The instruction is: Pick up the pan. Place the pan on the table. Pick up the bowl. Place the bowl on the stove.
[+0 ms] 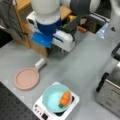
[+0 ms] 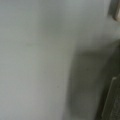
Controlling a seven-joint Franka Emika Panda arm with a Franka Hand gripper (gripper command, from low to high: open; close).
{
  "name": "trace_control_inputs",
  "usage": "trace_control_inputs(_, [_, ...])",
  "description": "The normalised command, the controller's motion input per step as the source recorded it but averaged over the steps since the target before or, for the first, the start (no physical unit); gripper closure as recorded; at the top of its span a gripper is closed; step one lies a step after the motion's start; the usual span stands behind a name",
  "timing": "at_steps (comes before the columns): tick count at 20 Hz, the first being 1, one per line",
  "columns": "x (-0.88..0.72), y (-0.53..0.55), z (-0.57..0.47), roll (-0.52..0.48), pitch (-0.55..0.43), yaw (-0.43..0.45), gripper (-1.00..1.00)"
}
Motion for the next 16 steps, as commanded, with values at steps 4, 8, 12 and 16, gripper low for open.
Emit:
trace_control_inputs(4, [-0.16,0.25,0.01,0.136,-0.019,-0.276,-1.00])
trace_control_inputs(8, [-0.22,0.24,0.02,0.139,-0.041,-0.259,-1.00])
trace_control_inputs(12, [-0.23,0.12,0.03,0.100,-0.058,-0.119,-1.00])
trace_control_inputs(16, [-0.19,0.02,-0.02,0.056,-0.057,-0.034,-1.00])
